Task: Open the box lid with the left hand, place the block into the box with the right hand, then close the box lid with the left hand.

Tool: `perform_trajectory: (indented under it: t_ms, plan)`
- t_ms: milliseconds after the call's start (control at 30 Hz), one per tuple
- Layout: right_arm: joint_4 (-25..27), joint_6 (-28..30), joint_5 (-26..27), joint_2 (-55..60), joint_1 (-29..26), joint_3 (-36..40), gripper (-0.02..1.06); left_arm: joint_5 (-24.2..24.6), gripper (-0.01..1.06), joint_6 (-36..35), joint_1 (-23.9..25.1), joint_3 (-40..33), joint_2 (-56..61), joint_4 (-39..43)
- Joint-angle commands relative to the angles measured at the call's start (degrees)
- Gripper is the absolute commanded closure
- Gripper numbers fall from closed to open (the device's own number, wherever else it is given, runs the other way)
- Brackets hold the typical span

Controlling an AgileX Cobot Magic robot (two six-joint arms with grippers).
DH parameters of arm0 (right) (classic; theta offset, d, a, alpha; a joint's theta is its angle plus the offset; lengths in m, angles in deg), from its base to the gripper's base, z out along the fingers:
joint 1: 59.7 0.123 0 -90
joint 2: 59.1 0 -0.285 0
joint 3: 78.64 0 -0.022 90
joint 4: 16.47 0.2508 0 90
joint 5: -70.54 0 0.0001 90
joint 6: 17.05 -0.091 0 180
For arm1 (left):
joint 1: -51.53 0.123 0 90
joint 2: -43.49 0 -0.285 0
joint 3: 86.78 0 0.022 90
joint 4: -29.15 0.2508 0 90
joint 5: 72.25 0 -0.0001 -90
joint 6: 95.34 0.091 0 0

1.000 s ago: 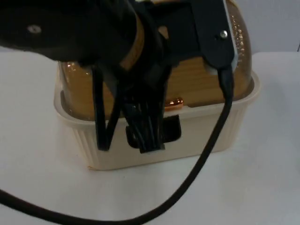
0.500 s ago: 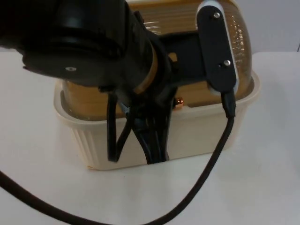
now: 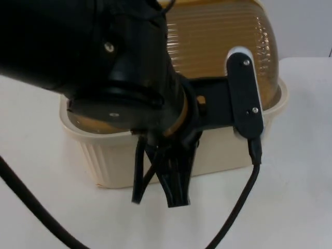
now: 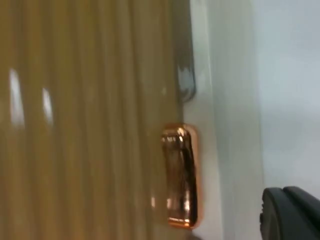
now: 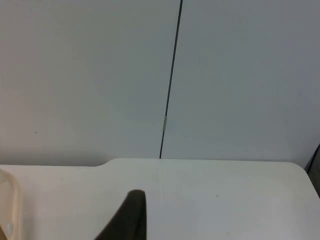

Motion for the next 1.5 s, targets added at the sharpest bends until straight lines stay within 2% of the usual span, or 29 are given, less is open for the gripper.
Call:
perform_trajectory:
  t_ms: [0, 200, 867, 1167, 1467]
  plan:
    - [-0.24, -0.11, 0.65, -0.15, -0.34, -0.33, 0.0, 0.7, 1.05, -0.57, -0.3, 0.75, -0.2, -0.84]
    - [-0.24, -0.11, 0.65, -0.15, -0.34, -0.33, 0.0, 1.0, 1.05, 1.67, -0.3, 3.83, -0.32, -1.32]
    - [-0.24, -0.11, 0.65, -0.15, -0.34, -0.33, 0.0, 2.21, 1.05, 5.67, -0.3, 6.3, -3.11, -2.82]
    - [-0.14, -0.11, 0.65, -0.15, -0.34, -0.33, 0.0, 2.14, 1.05, 6.3, 3.59, 6.3, -3.11, -3.59]
    - [0.05, -0.11, 0.65, -0.15, -0.34, -0.33, 0.0, 3.22, 1.05, 5.17, 3.76, 6.54, -3.11, -3.34]
